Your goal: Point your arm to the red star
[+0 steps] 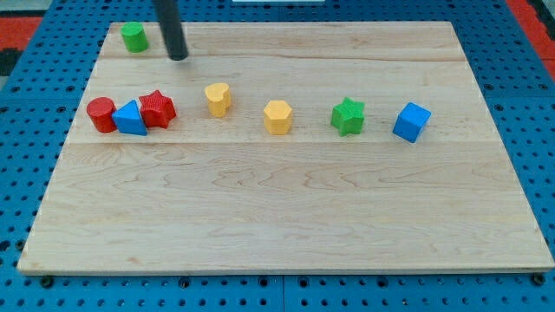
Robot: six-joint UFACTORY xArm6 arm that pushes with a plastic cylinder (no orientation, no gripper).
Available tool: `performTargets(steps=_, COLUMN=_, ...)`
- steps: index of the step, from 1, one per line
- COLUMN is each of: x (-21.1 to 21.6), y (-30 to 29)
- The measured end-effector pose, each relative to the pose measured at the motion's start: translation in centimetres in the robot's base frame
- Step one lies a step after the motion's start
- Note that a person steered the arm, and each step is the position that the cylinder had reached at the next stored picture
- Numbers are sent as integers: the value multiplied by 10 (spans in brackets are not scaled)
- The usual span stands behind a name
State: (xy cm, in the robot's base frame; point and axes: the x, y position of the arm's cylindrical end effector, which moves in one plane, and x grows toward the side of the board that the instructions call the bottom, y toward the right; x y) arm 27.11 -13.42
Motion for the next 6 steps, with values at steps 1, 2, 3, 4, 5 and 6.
performTargets(steps=1, x=14, y=40)
performTargets(steps=2, x=31, y=40)
performTargets(steps=3, x=43, y=40)
performTargets(steps=4, x=48, y=40)
performTargets(steps=5, x=50, y=40)
performTargets(steps=6, x=54, y=24)
